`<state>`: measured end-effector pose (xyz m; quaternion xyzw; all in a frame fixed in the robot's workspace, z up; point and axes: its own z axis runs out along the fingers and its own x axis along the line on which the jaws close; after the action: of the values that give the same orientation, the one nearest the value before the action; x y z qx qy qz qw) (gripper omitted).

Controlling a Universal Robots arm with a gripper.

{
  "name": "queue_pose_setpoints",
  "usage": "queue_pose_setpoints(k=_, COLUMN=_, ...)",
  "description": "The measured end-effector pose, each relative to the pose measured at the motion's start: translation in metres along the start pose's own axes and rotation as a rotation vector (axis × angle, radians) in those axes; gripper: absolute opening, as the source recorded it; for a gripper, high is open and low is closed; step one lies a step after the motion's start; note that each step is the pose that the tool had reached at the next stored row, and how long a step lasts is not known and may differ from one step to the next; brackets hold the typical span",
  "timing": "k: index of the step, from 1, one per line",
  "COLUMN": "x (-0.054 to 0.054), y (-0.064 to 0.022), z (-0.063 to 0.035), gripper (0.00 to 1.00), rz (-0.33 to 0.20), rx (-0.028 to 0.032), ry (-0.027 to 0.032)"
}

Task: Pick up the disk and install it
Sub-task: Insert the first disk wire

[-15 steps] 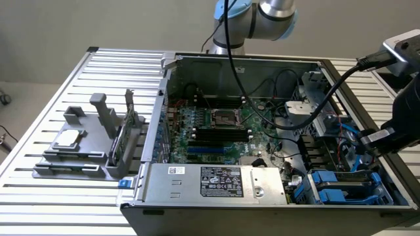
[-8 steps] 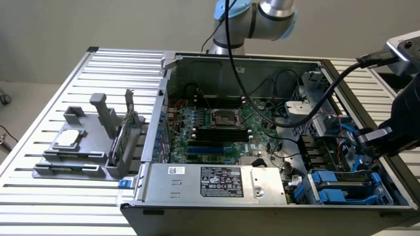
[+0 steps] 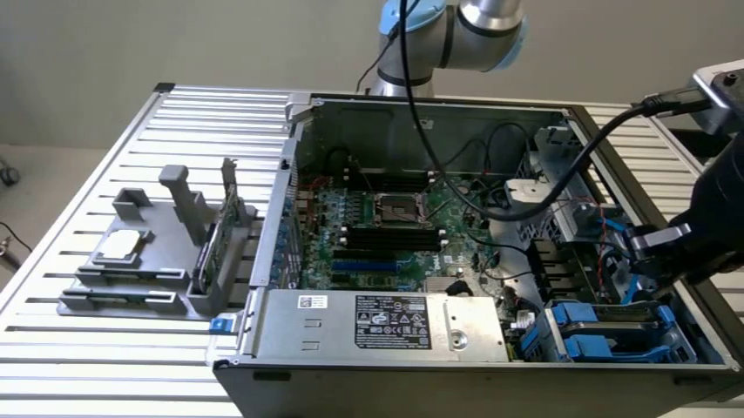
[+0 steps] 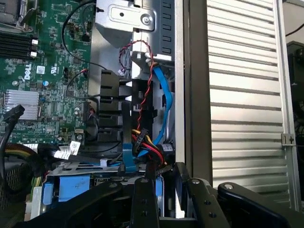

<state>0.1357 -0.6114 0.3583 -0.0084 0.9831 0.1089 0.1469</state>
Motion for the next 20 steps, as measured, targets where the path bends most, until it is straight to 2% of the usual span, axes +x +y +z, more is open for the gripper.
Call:
queue_pose_setpoints(k=7, x=0.0004, y=-0.0003, z=0.0013, gripper=0.31, rz=0.081, rx=0.0239, ry=0.0061)
queue_pose_setpoints(k=16, x=0.001, y=-0.0007, z=0.0031, gripper=0.31, rz=0.186, rx=0.0551, ry=0.0102)
queue_pose_setpoints(k=20, x=0.0011, y=-0.0008, z=0.0038, gripper=0.31, rz=0.228, rx=0.0677, ry=0.0171)
